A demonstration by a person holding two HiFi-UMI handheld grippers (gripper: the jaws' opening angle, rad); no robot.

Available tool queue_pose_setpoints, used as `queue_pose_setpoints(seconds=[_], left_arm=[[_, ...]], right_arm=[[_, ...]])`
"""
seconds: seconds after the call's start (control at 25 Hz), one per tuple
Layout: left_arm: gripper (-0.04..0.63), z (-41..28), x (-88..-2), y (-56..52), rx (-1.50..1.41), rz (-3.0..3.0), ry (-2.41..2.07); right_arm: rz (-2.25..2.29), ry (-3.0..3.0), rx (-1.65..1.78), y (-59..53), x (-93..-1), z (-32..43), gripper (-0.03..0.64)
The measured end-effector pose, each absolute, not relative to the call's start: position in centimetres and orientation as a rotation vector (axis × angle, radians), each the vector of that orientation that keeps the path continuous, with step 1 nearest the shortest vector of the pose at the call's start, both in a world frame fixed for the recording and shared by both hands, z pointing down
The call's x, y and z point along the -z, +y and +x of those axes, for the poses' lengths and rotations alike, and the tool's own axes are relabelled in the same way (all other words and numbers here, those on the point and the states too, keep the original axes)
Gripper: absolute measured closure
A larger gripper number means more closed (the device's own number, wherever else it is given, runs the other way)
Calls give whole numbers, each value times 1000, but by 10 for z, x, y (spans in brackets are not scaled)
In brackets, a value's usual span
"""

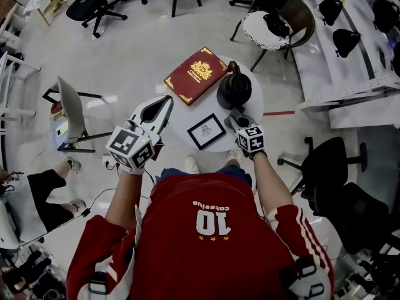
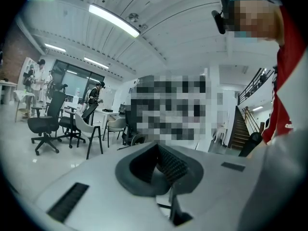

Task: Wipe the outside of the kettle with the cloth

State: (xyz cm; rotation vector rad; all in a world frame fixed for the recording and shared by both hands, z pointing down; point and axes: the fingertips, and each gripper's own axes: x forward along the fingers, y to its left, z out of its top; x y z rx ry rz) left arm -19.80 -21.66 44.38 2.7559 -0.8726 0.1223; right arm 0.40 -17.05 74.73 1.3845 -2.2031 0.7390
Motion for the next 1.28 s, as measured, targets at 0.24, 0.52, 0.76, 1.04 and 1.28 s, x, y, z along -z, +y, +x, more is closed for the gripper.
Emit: queue_pose_setpoints(seconds=[0.24,0.52,0.76,1.04,1.28], left_arm=[[588,-215,-445,-215,-125,2749,-876],[588,-242,-447,-218,-110,2728,-925],[588,-264,-446,-223,-94,2709,-966],[588,-283,-447,-230,-102,2700,-997],[588,-295,-446,-235,-97,2696,-1023]], right_arm=[[1387,-2188,-716,-177,-749,-8,569],[1348,-2193,-676,-191,-748,-31,569],[1315,-2203,-661,-205,-749,-49,569],[1311,-2218,-658,-223,-749,-70,569],[1306,-2259,-633,-240,-738,-88,569]])
